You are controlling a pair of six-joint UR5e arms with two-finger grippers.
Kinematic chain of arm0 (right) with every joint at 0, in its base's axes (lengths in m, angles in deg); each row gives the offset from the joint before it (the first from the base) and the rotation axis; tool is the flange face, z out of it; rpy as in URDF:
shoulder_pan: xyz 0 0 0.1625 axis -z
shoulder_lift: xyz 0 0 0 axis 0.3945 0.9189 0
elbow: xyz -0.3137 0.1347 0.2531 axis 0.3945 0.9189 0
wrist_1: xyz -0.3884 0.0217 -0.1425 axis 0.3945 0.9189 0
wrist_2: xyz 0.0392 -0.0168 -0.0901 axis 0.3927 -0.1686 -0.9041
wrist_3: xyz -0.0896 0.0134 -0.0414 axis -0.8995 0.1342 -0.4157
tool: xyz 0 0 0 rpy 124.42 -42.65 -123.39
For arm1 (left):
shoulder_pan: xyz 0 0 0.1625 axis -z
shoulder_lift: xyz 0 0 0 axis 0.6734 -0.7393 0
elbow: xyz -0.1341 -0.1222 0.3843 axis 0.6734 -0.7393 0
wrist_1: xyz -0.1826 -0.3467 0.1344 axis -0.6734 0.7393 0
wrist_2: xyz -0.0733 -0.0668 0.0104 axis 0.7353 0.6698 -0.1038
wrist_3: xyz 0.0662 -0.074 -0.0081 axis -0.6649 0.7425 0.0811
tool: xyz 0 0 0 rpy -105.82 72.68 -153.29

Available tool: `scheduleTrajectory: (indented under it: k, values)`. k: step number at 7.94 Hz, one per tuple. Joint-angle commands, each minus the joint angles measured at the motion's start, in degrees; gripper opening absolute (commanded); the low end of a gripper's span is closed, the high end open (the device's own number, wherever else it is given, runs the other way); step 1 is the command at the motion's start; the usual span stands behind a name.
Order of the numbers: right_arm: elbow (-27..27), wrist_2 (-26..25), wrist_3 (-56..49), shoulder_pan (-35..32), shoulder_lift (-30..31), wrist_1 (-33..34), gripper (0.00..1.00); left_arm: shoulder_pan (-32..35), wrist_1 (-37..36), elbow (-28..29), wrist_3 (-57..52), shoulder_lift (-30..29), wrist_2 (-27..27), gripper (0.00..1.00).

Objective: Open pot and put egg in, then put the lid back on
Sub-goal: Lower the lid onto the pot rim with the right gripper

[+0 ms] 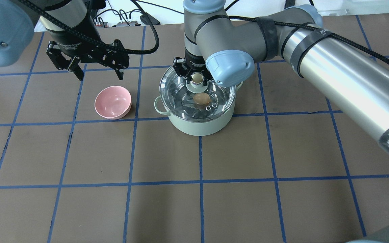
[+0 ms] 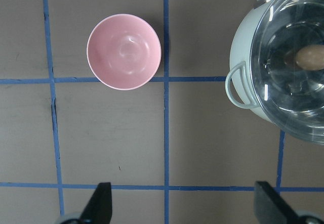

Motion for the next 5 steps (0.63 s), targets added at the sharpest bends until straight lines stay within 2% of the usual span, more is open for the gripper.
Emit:
scheduleTrajectory:
  k: [1, 5]
  values:
    - [-0.09, -0.04, -0.71, 0.03, -0.12, 0.01, 0.0, 0.0, 0.0, 0.0, 0.0, 0.09, 0.08, 1.0]
    - [-0.18, -0.04, -2.82, 0.03, -0.3, -0.17, 0.0, 0.0, 0.0, 0.0, -0.09, 0.09, 0.0, 1.0]
